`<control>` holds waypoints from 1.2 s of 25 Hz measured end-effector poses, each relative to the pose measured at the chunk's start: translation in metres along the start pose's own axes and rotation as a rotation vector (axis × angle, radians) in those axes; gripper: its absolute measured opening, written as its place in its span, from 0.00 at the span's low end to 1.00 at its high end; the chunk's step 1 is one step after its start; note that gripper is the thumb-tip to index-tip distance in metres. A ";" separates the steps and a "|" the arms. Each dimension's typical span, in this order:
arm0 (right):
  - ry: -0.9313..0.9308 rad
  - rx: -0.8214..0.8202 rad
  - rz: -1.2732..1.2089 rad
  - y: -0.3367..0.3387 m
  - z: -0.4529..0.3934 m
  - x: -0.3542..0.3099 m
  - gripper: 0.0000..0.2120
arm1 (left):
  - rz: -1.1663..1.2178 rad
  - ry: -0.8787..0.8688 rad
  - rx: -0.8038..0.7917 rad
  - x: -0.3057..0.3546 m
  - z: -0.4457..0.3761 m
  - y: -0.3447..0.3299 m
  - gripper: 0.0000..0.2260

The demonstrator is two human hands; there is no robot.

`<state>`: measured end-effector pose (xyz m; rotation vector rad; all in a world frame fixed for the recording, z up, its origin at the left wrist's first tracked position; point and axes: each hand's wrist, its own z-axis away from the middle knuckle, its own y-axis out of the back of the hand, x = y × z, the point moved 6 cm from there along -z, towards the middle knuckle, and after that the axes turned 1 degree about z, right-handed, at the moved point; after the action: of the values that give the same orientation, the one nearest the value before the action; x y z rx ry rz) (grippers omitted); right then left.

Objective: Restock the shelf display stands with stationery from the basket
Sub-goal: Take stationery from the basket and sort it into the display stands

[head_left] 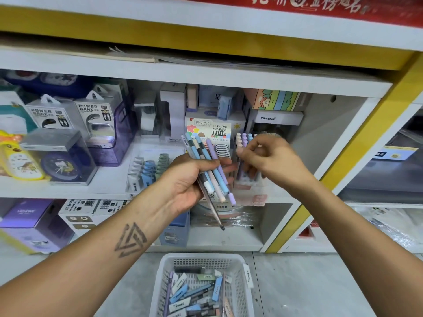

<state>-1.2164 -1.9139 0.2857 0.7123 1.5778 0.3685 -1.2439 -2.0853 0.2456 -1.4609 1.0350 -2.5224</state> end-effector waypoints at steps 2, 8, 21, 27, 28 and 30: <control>-0.136 -0.325 -0.208 -0.022 0.014 -0.004 0.18 | 0.004 -0.028 0.019 0.002 0.000 0.000 0.09; -0.122 -0.269 -0.342 -0.011 0.015 -0.003 0.07 | 0.053 -0.093 0.071 0.007 0.001 0.006 0.12; 0.133 0.200 0.102 0.032 0.008 0.006 0.08 | -0.065 0.050 0.034 -0.010 0.007 0.002 0.07; 0.224 0.422 -0.124 0.047 0.011 -0.007 0.12 | -0.032 0.031 0.013 -0.007 0.003 0.005 0.06; 0.262 0.445 -0.024 0.047 0.012 -0.009 0.12 | -0.029 0.029 0.011 -0.007 0.002 0.005 0.06; 0.323 0.411 0.202 0.034 0.015 -0.009 0.10 | -0.024 0.030 0.013 -0.007 0.001 0.006 0.07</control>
<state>-1.1941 -1.8968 0.3112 1.1806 1.9198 0.3206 -1.2406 -2.0879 0.2372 -1.4455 1.0097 -2.5703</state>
